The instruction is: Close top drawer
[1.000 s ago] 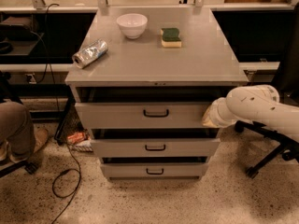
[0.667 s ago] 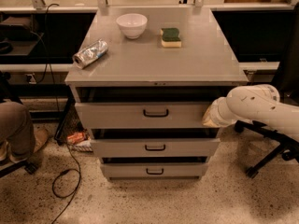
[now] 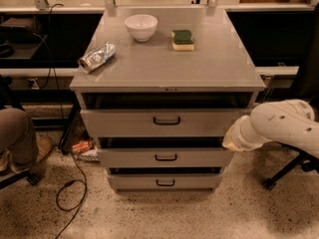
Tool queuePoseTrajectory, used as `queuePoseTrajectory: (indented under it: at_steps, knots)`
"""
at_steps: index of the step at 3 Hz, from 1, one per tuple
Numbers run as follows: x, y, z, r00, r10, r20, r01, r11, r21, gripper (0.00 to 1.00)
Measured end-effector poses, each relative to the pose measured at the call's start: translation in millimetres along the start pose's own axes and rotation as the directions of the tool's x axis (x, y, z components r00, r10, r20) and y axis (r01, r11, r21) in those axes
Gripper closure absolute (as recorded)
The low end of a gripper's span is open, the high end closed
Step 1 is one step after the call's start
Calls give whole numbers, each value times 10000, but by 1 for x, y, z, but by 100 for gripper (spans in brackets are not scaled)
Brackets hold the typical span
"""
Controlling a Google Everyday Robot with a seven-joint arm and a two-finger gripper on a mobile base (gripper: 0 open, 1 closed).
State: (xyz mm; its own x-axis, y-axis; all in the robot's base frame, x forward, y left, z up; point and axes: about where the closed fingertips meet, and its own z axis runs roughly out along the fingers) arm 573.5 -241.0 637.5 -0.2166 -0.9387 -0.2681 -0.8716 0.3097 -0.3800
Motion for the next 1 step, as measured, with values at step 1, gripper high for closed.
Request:
queuePoseTrajectory:
  at_steps: [1]
  knots:
    - [7, 24, -14, 9983, 570, -148, -575, 9977, -367, 100]
